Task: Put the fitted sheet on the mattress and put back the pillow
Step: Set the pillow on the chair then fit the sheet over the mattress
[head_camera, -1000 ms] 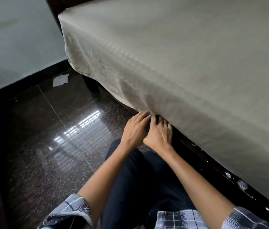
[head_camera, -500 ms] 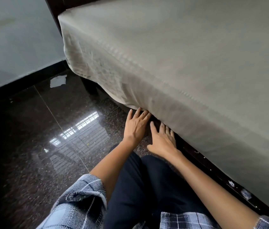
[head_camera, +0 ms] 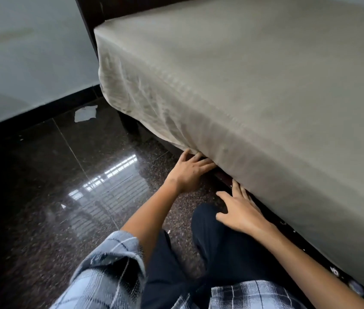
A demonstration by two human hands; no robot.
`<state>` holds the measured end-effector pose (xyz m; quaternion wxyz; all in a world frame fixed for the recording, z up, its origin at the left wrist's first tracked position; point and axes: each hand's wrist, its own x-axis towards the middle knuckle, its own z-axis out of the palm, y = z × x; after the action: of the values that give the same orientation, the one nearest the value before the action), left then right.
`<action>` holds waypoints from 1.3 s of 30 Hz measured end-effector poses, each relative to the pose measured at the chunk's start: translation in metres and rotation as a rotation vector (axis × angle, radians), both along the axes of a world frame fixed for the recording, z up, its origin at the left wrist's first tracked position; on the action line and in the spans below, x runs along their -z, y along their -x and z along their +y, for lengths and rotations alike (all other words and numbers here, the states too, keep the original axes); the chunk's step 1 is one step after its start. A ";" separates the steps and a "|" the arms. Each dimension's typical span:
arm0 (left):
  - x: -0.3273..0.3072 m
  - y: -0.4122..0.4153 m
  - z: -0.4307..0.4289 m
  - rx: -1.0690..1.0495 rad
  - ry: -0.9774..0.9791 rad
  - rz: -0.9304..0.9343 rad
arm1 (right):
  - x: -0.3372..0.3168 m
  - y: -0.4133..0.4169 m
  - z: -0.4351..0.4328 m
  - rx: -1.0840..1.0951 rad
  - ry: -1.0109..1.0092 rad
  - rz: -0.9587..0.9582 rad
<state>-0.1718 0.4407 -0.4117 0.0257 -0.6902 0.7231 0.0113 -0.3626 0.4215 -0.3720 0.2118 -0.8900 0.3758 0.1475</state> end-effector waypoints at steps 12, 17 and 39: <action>0.007 -0.067 0.032 -0.173 0.379 0.094 | -0.006 -0.066 -0.015 -0.119 -0.088 -0.274; 0.007 -0.064 0.021 -0.277 0.284 0.130 | 0.015 -0.104 -0.021 -0.084 0.067 -0.365; 0.023 -0.090 -0.013 -0.276 0.407 0.167 | 0.009 -0.194 -0.027 0.274 -0.008 -0.136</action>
<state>-0.0816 0.4274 -0.4347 -0.1754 -0.7699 0.6091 -0.0741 -0.1685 0.3949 -0.3810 0.2587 -0.8375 0.4779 0.0582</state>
